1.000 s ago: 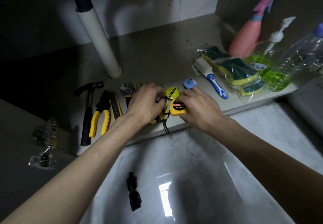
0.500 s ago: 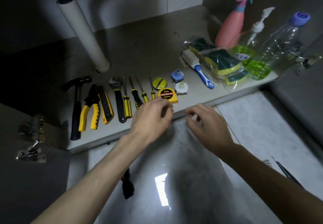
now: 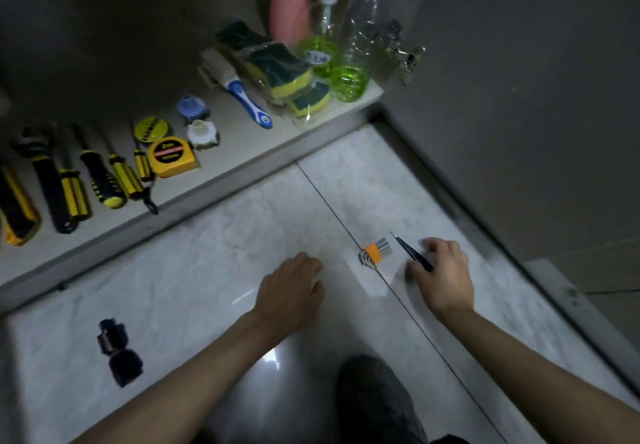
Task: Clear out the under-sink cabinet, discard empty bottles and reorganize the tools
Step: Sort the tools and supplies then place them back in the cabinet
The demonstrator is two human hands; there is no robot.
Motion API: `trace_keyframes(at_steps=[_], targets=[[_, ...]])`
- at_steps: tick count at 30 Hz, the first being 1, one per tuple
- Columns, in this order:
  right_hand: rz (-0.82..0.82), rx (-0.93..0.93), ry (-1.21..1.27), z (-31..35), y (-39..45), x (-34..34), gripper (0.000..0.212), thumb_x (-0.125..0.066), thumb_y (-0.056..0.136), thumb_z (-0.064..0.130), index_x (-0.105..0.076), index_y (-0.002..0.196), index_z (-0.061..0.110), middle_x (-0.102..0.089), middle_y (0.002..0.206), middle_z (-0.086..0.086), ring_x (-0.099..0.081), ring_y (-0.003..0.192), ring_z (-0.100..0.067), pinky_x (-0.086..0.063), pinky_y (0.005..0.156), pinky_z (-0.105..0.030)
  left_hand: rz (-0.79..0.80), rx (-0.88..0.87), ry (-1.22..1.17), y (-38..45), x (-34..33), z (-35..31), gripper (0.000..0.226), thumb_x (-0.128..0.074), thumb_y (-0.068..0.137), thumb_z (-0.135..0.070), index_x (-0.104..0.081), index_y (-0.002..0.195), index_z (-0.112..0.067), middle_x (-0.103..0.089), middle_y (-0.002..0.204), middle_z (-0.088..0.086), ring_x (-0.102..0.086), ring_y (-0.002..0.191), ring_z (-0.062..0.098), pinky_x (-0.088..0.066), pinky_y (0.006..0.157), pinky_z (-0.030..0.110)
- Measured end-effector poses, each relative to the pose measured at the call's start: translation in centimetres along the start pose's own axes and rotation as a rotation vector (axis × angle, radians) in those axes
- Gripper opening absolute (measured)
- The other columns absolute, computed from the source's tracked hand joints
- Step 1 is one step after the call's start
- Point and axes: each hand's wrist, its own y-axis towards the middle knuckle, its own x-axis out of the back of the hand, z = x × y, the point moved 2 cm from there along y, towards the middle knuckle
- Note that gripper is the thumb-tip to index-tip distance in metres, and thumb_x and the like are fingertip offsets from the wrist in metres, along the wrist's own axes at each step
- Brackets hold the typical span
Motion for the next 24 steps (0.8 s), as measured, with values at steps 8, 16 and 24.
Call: trace_keyframes(at_steps=[8,16,24], targets=[[0.090,-0.196,0.126,-1.2,1.6,-0.8,0.013,-0.071,0.083,0.022,-0.059,0.077,0.025,-0.061,0.086,0.005,-0.060,0.089,-0.023,-0.043,0.061,-0.031,-0.048,-0.079,-0.064,6.7,-1.5,-7.3,0.034,-0.061,0.091,-0.036,-0.057,0.122,-0.023,-0.054,0.122,-0.001,-0.055,0.113,0.023,-0.048,0.084,0.039],[0.045,-0.157,0.336,0.2,1.7,0.1,0.012,-0.073,0.088,0.029,-0.063,0.085,0.024,-0.064,0.079,0.009,-0.061,0.076,-0.014,-0.048,0.067,-0.034,0.079,-0.053,0.014,9.3,-2.8,-8.0,0.037,-0.068,0.087,-0.035,-0.055,0.117,-0.016,-0.051,0.122,0.005,-0.049,0.116,0.025,-0.040,0.088,0.037],[0.072,0.084,0.547,7.2,2.2,0.7,0.010,-0.071,0.092,0.016,-0.066,0.100,0.019,-0.066,0.087,0.000,-0.064,0.077,-0.023,-0.056,0.067,-0.042,-0.026,-0.031,-0.215,5.7,0.5,-5.2,0.014,-0.061,0.087,-0.036,-0.049,0.090,-0.029,-0.060,0.083,-0.002,-0.059,0.077,0.022,-0.038,0.062,0.029]])
